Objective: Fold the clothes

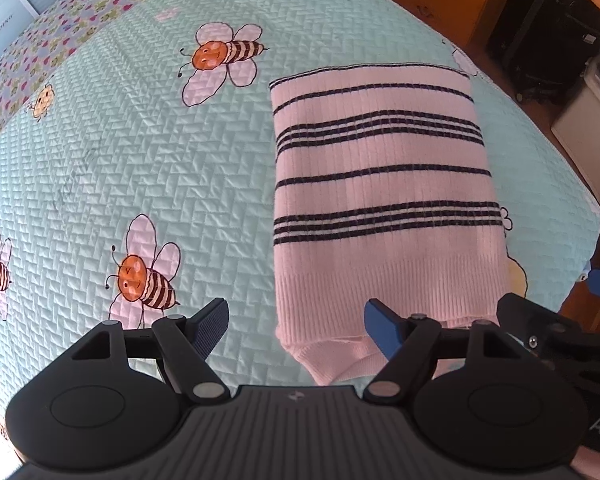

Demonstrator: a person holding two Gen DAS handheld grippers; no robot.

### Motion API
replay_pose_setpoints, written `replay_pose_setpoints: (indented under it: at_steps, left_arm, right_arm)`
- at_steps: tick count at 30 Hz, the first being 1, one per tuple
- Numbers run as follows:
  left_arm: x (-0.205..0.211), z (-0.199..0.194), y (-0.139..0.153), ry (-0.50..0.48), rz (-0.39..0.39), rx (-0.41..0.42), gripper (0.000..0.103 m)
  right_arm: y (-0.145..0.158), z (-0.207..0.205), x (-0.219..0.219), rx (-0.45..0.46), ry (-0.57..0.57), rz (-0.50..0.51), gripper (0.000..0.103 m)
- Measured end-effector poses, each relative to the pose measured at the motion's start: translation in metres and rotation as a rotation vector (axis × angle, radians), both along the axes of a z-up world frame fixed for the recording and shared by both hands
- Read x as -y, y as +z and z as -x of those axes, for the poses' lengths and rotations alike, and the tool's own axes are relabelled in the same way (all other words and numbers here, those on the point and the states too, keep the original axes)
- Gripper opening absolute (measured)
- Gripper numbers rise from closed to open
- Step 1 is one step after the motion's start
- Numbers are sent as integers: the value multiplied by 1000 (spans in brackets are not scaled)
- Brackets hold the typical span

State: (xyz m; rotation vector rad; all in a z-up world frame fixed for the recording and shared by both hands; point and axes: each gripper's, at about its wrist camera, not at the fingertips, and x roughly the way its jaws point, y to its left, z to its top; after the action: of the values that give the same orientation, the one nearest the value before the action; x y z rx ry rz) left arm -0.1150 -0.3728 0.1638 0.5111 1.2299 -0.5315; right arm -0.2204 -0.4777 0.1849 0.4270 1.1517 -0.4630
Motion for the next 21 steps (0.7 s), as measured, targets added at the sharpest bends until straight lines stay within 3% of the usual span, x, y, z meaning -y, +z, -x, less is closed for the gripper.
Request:
replay_pose_setpoints:
  at_steps: [7,15,17,20,21]
  left_arm:
    - [-1,14,-3,6,22,12,69]
    - [-55,14,-17,109,483,-92,72]
    - [-69,13,-20,135,598,-118,72]
    - [-89,13,-26,174,770,-157,76]
    - [-96,13,-27,187,828,-170,78]
  right_arm:
    - [-2,9,-2,14,45,35,86]
    - [-8,26,10,69,20,-78,86]
    - [0,43,18,243,7,-131,86]
    - [5,80,30,610,23,-168,90]
    - [-1,88,33,708,55,-178,101]
